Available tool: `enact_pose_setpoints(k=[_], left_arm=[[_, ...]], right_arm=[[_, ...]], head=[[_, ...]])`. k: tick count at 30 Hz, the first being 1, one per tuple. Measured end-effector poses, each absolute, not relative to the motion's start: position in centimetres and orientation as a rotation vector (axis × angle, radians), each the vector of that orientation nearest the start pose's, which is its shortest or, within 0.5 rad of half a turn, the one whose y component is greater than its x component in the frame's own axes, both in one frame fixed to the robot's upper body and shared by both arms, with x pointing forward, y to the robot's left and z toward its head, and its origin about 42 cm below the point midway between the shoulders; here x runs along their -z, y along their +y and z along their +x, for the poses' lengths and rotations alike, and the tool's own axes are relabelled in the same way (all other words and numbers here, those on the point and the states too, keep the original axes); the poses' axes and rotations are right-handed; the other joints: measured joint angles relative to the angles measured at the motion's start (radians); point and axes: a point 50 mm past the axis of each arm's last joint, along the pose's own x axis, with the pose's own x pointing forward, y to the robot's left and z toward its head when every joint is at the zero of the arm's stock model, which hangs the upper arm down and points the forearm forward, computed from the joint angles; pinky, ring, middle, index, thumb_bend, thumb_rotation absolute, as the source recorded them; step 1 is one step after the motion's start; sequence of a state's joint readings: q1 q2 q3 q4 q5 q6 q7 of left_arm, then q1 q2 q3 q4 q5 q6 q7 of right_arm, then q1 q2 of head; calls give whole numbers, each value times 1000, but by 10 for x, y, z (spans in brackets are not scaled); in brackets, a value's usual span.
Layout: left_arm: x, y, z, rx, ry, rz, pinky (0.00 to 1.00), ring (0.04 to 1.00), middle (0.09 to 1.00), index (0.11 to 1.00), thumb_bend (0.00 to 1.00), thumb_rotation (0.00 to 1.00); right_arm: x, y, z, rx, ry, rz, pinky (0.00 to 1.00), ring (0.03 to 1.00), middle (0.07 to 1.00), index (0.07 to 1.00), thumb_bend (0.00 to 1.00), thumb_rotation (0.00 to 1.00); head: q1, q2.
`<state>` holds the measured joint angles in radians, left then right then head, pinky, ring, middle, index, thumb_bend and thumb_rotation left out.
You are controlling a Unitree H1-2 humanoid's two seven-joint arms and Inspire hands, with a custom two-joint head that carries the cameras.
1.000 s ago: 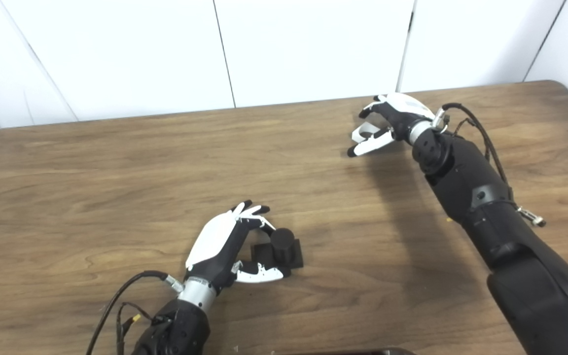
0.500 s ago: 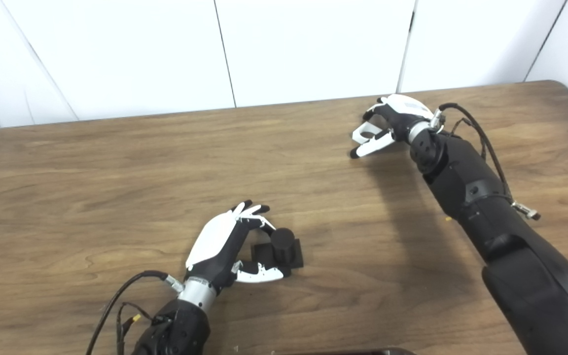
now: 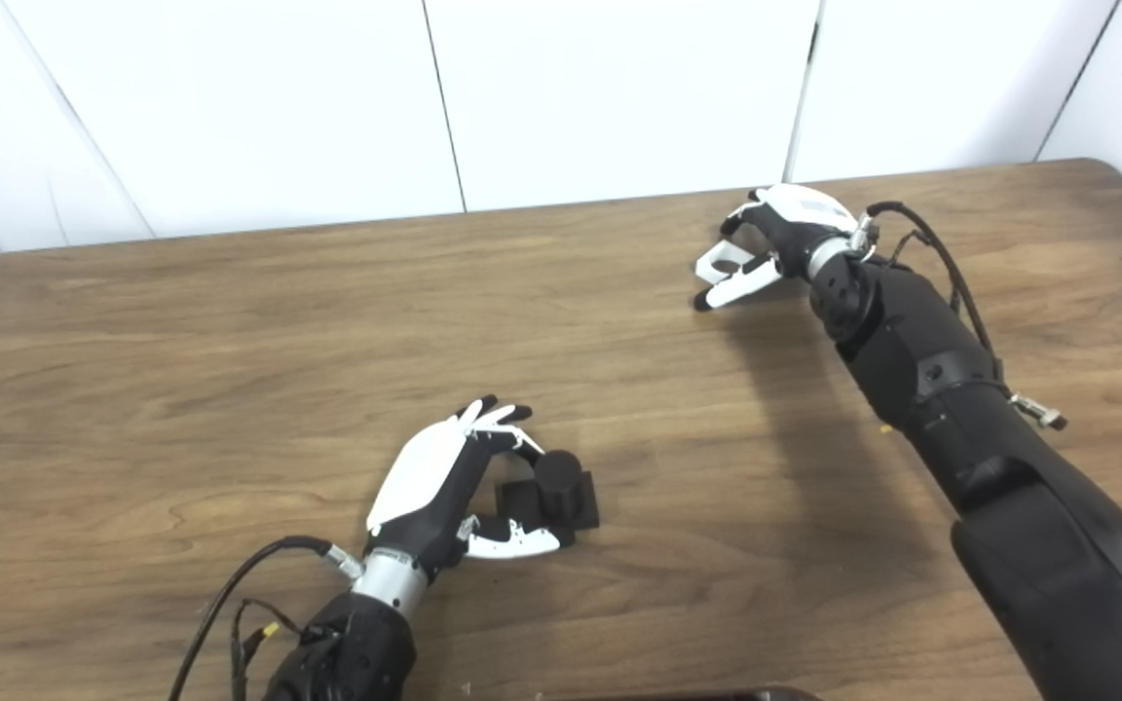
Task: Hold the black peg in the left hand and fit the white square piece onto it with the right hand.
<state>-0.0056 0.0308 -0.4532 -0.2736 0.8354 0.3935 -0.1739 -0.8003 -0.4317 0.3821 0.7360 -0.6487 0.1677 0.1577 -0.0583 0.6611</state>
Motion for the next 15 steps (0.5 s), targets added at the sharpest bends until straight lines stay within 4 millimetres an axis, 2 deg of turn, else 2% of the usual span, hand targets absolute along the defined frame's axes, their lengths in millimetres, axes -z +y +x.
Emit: enact_pose_setpoints(k=[15], left_arm=[[-144, 109, 257, 318, 2, 830, 1000, 1000, 904, 488, 506, 79]], right_arm=[[-207, -290, 515, -187, 170, -1333, 1000, 1000, 1000, 802, 875, 438]], head=[[2, 0]])
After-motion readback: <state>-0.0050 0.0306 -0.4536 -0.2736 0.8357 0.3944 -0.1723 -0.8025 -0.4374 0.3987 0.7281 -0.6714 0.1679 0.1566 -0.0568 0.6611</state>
